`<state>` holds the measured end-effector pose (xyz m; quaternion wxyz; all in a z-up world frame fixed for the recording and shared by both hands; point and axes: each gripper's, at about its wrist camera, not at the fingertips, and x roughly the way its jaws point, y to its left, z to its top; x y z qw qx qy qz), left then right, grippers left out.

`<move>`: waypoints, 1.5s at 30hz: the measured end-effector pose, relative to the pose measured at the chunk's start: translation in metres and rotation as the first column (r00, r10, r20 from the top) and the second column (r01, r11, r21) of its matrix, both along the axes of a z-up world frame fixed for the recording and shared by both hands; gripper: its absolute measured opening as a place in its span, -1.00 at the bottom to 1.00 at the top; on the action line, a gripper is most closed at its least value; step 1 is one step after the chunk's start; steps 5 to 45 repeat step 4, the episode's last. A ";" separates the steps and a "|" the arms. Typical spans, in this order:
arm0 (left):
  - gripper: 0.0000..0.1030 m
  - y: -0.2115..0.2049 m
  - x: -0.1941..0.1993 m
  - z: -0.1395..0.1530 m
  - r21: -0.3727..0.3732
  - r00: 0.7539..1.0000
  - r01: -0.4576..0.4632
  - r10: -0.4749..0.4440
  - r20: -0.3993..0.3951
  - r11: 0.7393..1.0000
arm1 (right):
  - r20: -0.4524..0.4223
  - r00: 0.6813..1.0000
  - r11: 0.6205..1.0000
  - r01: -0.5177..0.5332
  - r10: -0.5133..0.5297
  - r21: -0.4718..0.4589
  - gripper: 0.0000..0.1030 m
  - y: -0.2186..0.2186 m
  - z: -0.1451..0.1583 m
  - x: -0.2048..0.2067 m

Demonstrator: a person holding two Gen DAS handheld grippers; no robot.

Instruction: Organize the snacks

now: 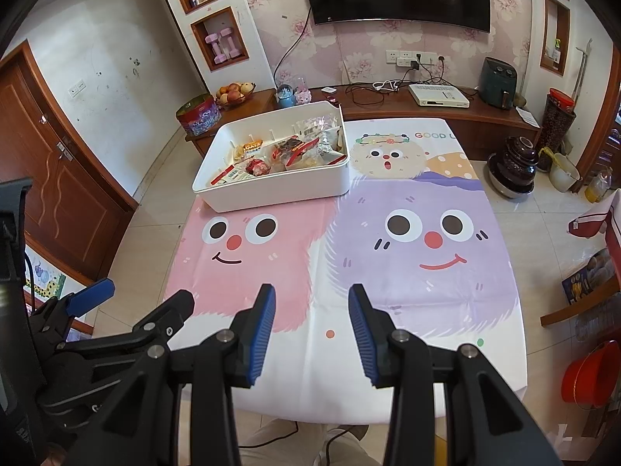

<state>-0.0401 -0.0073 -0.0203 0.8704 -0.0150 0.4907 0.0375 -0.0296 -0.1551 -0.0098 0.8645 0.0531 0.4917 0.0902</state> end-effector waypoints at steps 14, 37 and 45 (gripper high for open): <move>0.99 0.000 0.000 -0.001 -0.001 1.000 -0.001 0.001 -0.003 1.000 | -0.001 1.000 1.000 -0.001 0.001 0.000 -0.23 -0.001 0.000 0.000; 0.99 0.000 0.000 -0.001 -0.001 1.000 -0.001 0.001 -0.003 1.000 | -0.001 1.000 1.000 -0.001 0.001 0.000 -0.23 -0.001 0.000 0.000; 0.99 0.000 0.000 -0.001 -0.001 1.000 -0.001 0.001 -0.003 1.000 | -0.001 1.000 1.000 -0.001 0.001 0.000 -0.23 -0.001 0.000 0.000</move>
